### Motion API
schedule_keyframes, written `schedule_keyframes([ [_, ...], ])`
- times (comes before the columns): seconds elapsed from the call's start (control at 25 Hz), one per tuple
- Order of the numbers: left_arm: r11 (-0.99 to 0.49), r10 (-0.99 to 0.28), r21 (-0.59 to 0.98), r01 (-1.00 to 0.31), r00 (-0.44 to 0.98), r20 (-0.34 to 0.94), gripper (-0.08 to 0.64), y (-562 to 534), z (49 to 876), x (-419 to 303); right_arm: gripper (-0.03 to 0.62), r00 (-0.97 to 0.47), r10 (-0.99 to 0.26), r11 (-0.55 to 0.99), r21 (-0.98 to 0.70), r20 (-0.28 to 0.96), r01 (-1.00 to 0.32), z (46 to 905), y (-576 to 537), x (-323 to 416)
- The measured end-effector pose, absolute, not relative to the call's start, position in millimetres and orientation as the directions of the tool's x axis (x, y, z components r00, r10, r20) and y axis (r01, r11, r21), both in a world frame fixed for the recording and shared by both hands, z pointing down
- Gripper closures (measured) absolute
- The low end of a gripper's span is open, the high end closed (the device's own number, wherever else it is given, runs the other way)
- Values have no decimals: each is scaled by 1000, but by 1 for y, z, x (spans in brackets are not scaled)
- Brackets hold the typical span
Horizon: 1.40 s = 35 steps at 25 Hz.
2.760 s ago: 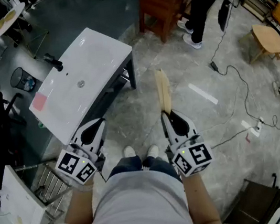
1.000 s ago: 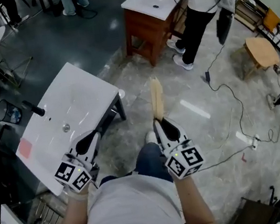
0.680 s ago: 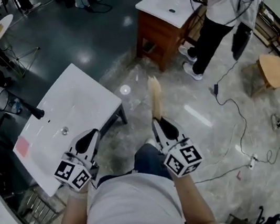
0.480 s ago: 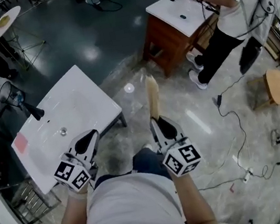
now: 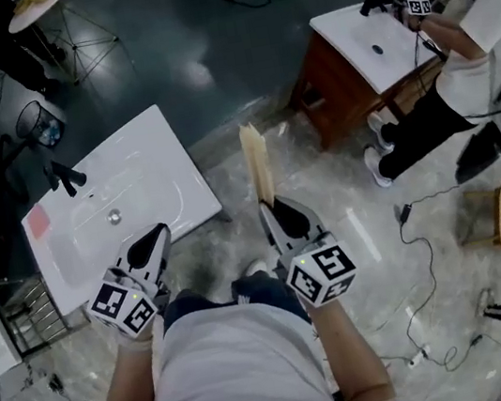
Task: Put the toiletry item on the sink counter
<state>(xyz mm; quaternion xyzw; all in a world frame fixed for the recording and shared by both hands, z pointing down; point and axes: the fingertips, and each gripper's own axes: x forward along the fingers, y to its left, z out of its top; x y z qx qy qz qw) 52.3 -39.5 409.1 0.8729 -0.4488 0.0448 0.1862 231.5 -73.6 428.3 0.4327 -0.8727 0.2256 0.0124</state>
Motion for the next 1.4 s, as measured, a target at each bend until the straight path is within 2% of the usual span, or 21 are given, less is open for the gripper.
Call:
schedule_keyframes([
  [0.56,-400,-841,291,-869,474,261,543,-59,395,16,537,-740,-606,637,-378,292,-671,424,-124,176],
  [1.4,-320,-873,295,-900,401,276,543,-122,422,-73,537,-769,-502,642,-426,396,-638,490,-206,65],
])
